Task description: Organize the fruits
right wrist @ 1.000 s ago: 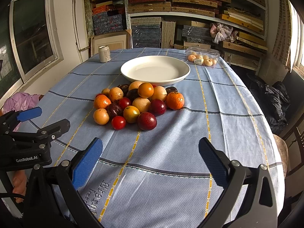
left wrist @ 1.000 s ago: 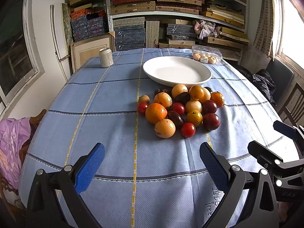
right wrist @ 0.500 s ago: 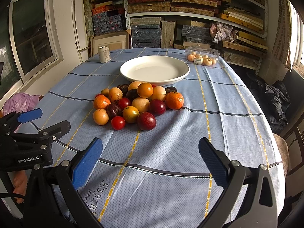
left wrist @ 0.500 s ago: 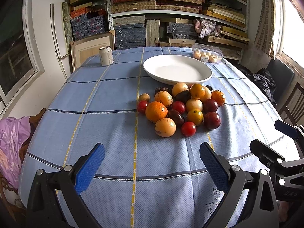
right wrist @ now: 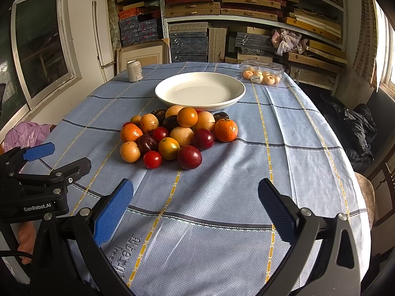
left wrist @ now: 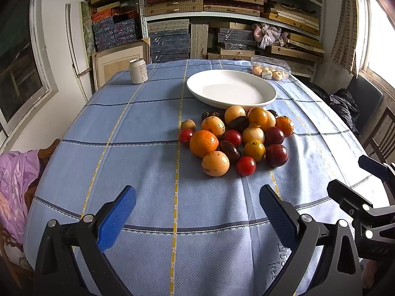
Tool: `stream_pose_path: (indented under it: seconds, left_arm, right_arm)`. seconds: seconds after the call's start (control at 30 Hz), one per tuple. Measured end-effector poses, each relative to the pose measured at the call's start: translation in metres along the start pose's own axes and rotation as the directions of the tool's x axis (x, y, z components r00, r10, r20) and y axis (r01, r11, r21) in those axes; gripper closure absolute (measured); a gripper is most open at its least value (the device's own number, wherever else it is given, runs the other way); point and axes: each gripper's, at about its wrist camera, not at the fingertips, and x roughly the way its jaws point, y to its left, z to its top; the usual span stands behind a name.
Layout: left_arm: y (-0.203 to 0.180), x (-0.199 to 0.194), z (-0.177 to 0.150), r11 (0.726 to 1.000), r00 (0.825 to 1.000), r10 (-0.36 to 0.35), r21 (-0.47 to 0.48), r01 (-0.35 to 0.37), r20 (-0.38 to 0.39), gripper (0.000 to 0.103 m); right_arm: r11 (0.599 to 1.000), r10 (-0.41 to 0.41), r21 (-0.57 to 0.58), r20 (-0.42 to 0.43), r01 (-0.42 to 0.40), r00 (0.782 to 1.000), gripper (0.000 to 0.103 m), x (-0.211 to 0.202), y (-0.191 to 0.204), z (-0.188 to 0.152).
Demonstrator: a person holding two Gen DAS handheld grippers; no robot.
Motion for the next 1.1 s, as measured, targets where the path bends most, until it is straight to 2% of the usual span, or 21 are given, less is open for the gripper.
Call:
stream_pose_path:
  seconds: [0.4,0.73,1.1]
  left_arm:
    - [0.000,0.000,0.000,1.000,1.000,-0.001,-0.001,0.001,-0.001,0.003]
    - [0.001,0.010,0.001,1.000,1.000,-0.011,-0.002,0.011,-0.011,0.003]
    - [0.003,0.041,0.003,0.998,0.995,-0.057,0.035,0.060,-0.081,0.003]
  right_arm:
    - [1.000,-0.007,0.007,-0.005,0.007,1.000,0.004,-0.001,-0.006,0.002]
    - [0.999,0.029,0.021,-0.035,-0.029,0.999,0.004,0.017,-0.011,0.001]
    - [1.000,0.025,0.008,-0.085,-0.025,0.996,0.004,0.050,-0.011,0.004]
